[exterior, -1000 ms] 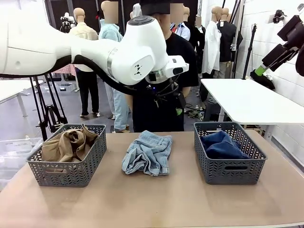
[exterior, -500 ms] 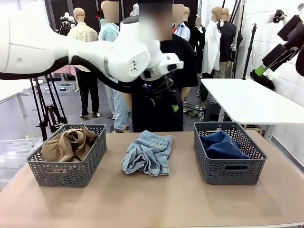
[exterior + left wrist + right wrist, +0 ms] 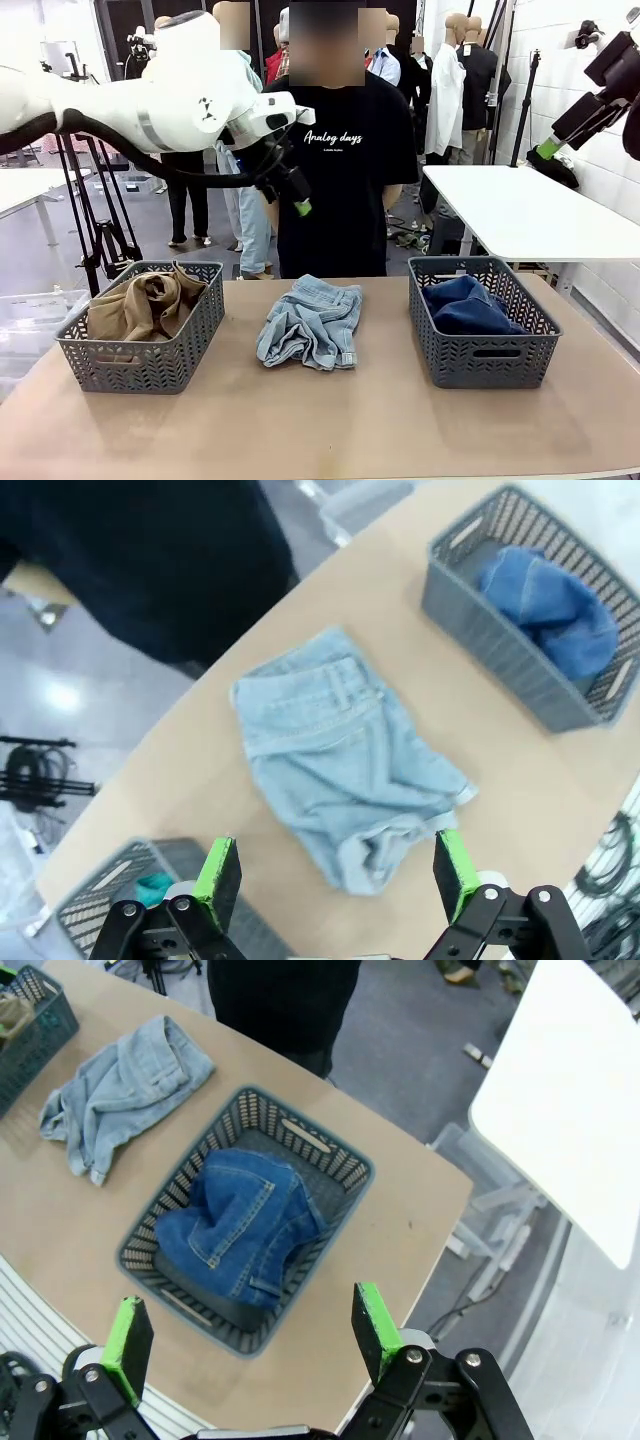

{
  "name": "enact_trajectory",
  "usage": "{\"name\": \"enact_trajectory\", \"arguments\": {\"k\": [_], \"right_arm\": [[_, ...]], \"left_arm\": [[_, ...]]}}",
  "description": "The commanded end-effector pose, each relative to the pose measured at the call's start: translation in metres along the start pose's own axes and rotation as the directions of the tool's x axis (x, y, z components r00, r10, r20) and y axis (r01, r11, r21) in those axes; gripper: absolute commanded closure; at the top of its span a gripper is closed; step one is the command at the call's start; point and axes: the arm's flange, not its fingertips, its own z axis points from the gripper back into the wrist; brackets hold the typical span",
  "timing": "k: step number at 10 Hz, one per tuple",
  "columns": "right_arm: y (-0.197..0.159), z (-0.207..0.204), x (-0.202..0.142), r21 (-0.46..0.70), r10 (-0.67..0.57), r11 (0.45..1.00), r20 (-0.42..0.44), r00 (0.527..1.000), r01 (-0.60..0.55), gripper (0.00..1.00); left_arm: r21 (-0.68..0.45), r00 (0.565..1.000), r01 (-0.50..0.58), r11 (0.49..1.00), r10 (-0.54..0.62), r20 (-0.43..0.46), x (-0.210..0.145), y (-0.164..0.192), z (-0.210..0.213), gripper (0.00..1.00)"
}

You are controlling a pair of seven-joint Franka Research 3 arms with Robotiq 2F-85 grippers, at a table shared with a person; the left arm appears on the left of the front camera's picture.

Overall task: Sort the tops and bottoms.
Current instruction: Lift clothes from the center of the table with your right hand.

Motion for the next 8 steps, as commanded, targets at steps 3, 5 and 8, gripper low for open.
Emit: {"name": "enact_trajectory", "arguments": {"k": [3,5,8], "right_arm": [[0.000,0.000,-0.001,-0.002,0.012,1.000,-0.005,1.000,-0.012,0.00],[0.000,0.000,-0.001,-0.002,0.012,1.000,-0.005,1.000,-0.012,0.00],[0.000,0.000,-0.001,-0.002,0.012,1.000,-0.005,1.000,-0.012,0.00]], "left_arm": [[0.105,0.999,0.047,0.993,-0.047,-0.010,-0.052,0.026,0.031,0.00],[0.089,0.999,0.016,0.996,-0.021,0.050,-0.070,0.038,0.046,0.00],[0.041,0.999,0.009,0.999,-0.010,0.032,-0.087,0.044,0.052,0.00]]}}
